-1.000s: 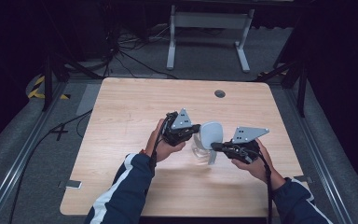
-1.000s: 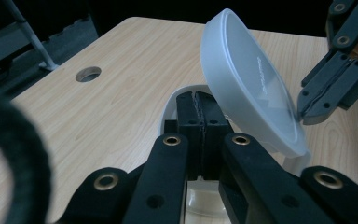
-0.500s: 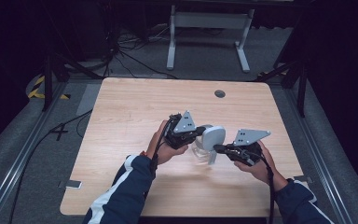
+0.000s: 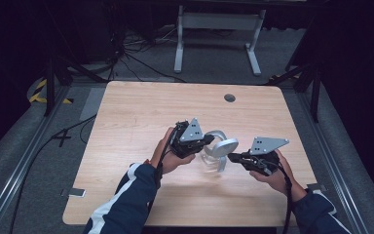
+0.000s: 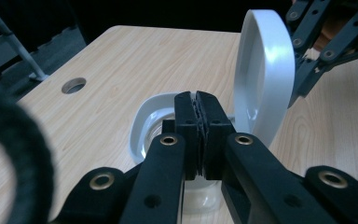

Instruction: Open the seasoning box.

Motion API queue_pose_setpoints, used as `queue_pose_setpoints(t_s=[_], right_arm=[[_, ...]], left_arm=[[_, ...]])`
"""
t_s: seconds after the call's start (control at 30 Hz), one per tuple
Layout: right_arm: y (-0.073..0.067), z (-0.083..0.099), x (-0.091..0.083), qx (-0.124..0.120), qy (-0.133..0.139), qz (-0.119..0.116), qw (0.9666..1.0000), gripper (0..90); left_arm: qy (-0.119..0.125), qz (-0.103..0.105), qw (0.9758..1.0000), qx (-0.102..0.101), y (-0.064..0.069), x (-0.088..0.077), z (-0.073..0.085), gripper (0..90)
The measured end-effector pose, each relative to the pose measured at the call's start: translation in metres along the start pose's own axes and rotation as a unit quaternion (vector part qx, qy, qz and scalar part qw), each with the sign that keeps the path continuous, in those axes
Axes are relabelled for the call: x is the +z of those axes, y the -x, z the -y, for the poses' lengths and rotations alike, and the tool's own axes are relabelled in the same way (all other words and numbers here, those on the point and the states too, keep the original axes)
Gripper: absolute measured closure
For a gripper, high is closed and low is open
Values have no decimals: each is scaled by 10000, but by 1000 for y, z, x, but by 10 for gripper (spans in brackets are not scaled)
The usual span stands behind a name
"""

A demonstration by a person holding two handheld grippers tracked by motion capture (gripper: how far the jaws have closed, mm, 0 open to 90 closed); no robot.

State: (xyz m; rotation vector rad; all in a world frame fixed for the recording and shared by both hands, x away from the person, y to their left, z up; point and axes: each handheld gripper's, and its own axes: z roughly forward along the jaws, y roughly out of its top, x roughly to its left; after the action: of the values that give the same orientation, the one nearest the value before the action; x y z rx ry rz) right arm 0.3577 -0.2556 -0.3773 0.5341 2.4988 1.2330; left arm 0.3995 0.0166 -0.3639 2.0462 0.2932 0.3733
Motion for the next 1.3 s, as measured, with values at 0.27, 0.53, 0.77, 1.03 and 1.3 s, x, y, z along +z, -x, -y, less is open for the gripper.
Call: queue_pose_setpoints(t_s=[0.27,0.53,0.77,1.03,1.3], right_arm=[[-3,5,-9,-46,-79,14,10000,859],[-3,16,-23,-103,-205,193,9995,803],[3,59,-43,-280,-542,797,9949,580],[20,144,-64,775,-691,946,9901,421],[27,166,-71,1242,-535,959,9862,345]], left_arm=[[-205,-239,9995,-9,-4,-26,22,842],[-564,-524,9969,-173,-4,-56,59,777],[-1142,-978,9875,-472,-4,-90,111,665],[-1645,-1030,9756,-1026,-5,-98,165,422],[-1412,-874,9739,-1545,-4,-102,186,302]])
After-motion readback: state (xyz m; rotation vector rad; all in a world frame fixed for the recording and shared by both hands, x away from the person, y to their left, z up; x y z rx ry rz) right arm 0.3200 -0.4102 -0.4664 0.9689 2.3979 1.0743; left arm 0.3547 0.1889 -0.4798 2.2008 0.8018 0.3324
